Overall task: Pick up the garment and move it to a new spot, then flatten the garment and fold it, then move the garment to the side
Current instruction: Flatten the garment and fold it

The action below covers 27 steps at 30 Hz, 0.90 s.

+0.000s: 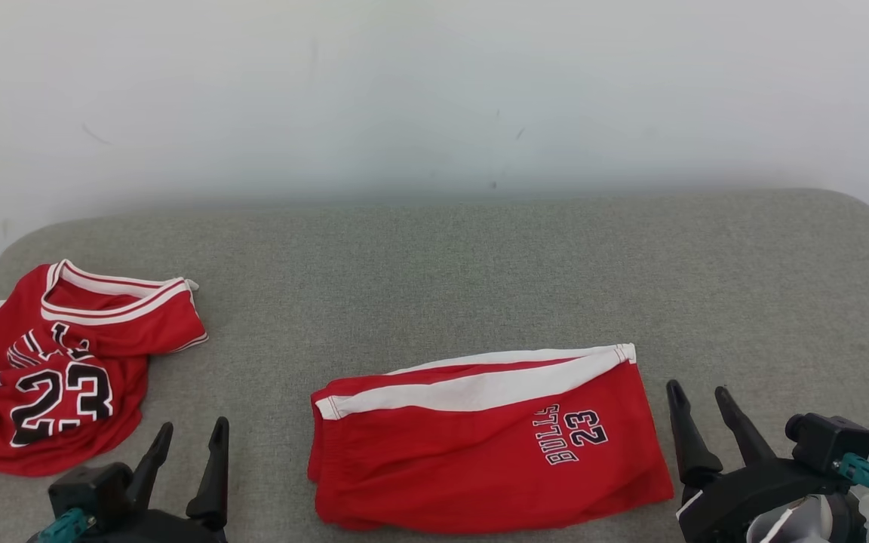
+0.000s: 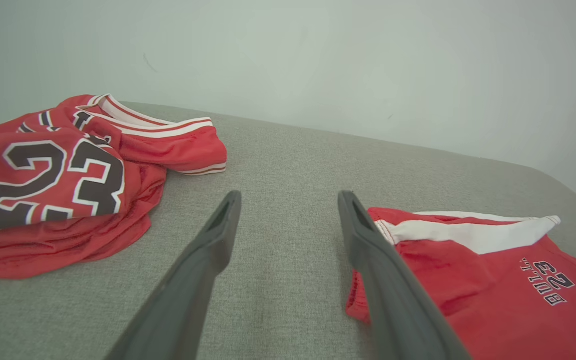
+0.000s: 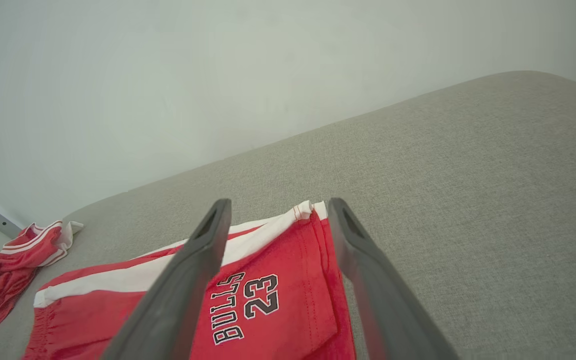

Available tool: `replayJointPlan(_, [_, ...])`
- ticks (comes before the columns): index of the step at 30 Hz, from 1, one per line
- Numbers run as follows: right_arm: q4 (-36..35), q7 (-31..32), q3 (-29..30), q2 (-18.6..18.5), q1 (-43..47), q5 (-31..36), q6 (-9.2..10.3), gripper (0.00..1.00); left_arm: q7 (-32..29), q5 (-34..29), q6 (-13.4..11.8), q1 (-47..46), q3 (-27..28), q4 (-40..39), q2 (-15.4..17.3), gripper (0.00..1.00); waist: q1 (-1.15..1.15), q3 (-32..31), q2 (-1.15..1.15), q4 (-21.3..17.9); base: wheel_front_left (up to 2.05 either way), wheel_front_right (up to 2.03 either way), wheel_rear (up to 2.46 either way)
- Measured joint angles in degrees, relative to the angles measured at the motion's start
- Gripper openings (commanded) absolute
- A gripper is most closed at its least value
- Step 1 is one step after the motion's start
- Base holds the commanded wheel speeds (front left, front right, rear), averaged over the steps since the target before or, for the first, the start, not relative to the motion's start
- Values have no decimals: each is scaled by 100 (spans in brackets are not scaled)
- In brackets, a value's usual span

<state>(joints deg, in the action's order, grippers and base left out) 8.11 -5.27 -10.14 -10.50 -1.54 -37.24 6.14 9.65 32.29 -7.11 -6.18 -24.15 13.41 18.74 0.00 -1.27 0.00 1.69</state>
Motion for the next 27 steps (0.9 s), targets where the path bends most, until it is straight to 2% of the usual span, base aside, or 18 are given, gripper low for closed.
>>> replayJointPlan(6, [186,690,-89,-130,-99,84,71,100,-127,-181,0,1,9,-49,-51,100,0,16,0,12,0,0,0])
replayJointPlan(10, [423,1333,-73,-209,-627,85,94,100,-208,-242,0,2,21,-164,-47,100,0,63,0,3,0,0,0])
replayJointPlan(17, [1349,2460,-132,-427,-1390,97,99,100,-415,-366,0,-245,-192,-304,-85,100,0,235,0,67,0,0,0])
replayJointPlan(22, [1917,3064,-223,-333,-1642,85,100,100,-536,-410,0,-400,-276,-323,-137,100,0,329,1,220,0,0,0])
replayJointPlan(27, [2240,3404,-298,-224,-1828,89,100,100,-604,-414,0,-405,-285,-352,-133,100,0,436,0,341,0,0,0])
